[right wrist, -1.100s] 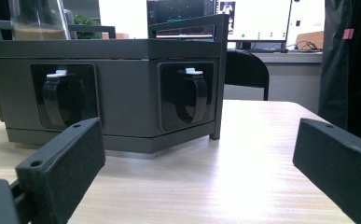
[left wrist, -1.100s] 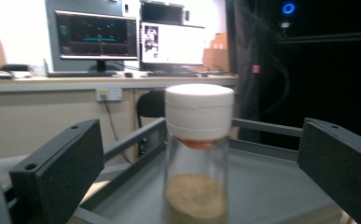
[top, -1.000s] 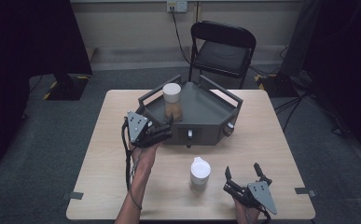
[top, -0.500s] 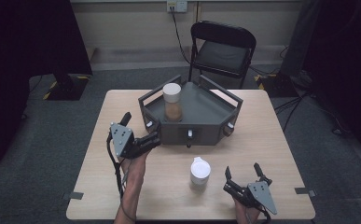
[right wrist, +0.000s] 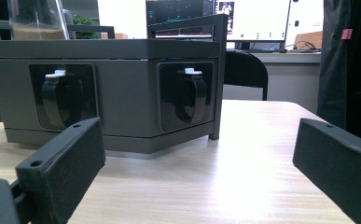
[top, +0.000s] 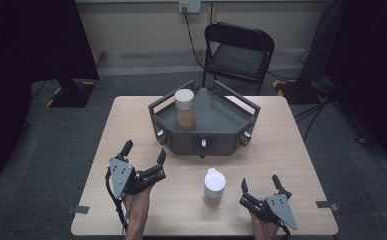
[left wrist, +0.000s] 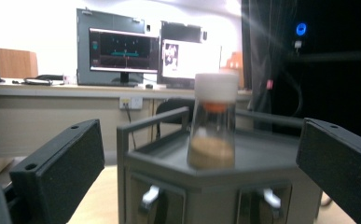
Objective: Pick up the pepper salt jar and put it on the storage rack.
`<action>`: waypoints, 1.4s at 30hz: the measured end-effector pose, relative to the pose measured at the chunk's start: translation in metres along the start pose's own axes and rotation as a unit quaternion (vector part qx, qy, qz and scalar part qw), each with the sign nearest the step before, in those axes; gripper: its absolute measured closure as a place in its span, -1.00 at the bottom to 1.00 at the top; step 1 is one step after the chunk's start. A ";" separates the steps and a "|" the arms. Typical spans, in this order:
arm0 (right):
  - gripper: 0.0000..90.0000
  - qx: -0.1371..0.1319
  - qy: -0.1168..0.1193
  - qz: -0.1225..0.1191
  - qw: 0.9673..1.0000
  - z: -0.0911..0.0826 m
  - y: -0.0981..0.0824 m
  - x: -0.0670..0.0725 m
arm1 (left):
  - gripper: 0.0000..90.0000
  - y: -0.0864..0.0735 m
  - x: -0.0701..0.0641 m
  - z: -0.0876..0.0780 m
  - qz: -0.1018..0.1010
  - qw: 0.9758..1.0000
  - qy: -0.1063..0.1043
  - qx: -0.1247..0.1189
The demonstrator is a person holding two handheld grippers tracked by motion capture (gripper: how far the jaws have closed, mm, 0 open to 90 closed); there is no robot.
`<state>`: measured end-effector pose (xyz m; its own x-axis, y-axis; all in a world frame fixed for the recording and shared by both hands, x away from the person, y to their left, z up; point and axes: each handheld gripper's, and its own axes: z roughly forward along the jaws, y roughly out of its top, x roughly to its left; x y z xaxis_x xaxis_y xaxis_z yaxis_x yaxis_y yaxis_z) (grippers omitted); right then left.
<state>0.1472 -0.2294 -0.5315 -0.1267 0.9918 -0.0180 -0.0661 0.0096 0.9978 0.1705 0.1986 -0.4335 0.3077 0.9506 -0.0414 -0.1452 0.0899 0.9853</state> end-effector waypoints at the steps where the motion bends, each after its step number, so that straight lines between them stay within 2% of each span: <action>1: -0.98 0.000 0.000 0.000 1.000 0.000 0.000 0.000 | -1.00 -0.003 0.000 -0.003 0.000 1.000 0.002 0.002; 11: -0.98 0.000 -0.001 0.000 1.000 0.000 0.000 0.000 | -1.00 -0.024 0.000 -0.018 -0.002 0.999 0.034 0.016; 15: -0.98 0.000 -0.001 0.000 1.000 0.000 0.000 0.001 | -1.00 -0.034 -0.004 -0.022 0.000 0.999 0.048 0.018; 17: -0.98 0.000 -0.001 0.000 1.000 0.000 0.000 0.001 | -1.00 -0.041 -0.006 -0.023 -0.004 0.998 0.052 0.017; 19: -0.99 0.000 -0.002 0.000 1.000 0.000 0.000 0.001 | -1.00 -0.046 -0.009 -0.023 0.005 0.998 0.059 0.022; 23: -0.99 0.000 -0.002 0.000 1.000 0.000 0.000 0.001 | -1.00 -0.060 -0.011 -0.023 0.004 0.997 0.071 0.027; 25: -0.98 0.000 -0.002 0.000 1.000 0.000 0.000 0.001 | -1.00 -0.066 -0.010 -0.020 0.007 0.997 0.071 0.041; 28: -0.98 0.000 -0.001 -0.001 1.000 0.000 0.000 0.001 | -1.00 -0.073 -0.009 -0.020 0.000 0.996 0.073 0.050; 38: -0.98 0.000 -0.002 0.000 1.000 0.000 0.000 0.001 | -1.00 -0.089 -0.010 -0.021 0.004 0.995 0.082 0.057; 42: -0.98 0.000 -0.004 0.000 1.000 0.000 0.000 0.002 | -1.00 -0.095 -0.012 -0.022 0.012 0.995 0.084 0.059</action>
<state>0.1469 -0.2279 -0.5315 -0.1190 0.9927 -0.0183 -0.0662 0.0105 0.9978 0.1595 0.1851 -0.5304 0.1427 0.9892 -0.0346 -0.0366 0.0402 0.9985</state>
